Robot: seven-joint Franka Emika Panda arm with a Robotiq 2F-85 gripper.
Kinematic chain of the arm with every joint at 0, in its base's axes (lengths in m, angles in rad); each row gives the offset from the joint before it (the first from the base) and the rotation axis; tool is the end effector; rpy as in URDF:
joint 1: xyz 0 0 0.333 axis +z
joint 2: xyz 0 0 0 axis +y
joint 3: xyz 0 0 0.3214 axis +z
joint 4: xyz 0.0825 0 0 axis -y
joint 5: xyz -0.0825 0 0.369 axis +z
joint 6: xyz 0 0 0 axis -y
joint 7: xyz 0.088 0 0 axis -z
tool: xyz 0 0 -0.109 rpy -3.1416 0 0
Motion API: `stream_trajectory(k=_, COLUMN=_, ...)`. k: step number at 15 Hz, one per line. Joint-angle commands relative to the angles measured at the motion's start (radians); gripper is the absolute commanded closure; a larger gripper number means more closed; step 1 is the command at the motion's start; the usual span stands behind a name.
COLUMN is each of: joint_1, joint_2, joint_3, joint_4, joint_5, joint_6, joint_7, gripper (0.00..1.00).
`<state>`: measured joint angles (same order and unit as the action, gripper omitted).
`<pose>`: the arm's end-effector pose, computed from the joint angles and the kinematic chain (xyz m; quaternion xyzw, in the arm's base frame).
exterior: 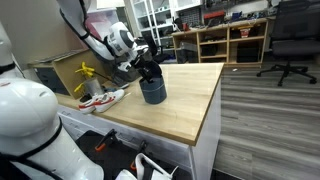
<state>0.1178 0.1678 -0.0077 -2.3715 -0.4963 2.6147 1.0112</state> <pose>0.5017 0.0656 0.2753 0.9623 -0.2349 0.1010 0.0925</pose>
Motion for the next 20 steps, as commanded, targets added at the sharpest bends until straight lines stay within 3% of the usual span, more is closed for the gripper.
stream_trajectory(k=1, joint_1=0.009, joint_2=0.014, joint_3=-0.025, joint_4=-0.016, joint_5=0.003, joint_6=-0.021, joint_7=0.02, gripper=0.86)
stream_trajectory(k=3, joint_1=0.009, joint_2=0.024, joint_3=-0.035, joint_4=-0.021, joint_5=0.009, joint_6=-0.025, joint_7=0.016, gripper=0.88)
stream_trajectory(k=5, joint_1=0.011, joint_2=0.033, joint_3=-0.046, joint_4=-0.023, joint_5=0.013, joint_6=-0.028, joint_7=0.016, gripper=0.8)
stream_trajectory(k=6, joint_1=0.011, joint_2=0.036, joint_3=-0.049, joint_4=-0.023, joint_5=0.015, joint_6=-0.03, joint_7=0.016, gripper=0.63)
stream_trajectory(k=14, joint_1=0.012, joint_2=0.033, joint_3=-0.06, joint_4=-0.01, joint_5=0.022, joint_6=-0.037, joint_7=0.018, gripper=0.09)
stream_trajectory(k=15, joint_1=0.011, joint_2=0.033, joint_3=-0.058, joint_4=-0.011, joint_5=0.024, joint_6=-0.032, joint_7=0.012, gripper=0.53)
stream_trajectory(k=17, joint_1=0.012, joint_2=0.033, joint_3=-0.057, joint_4=-0.011, joint_5=0.028, joint_6=-0.034, joint_7=0.016, gripper=0.58)
stream_trajectory(k=20, joint_1=0.014, joint_2=0.042, joint_3=-0.057, joint_4=-0.014, joint_5=0.035, joint_6=-0.039, joint_7=0.012, gripper=0.84)
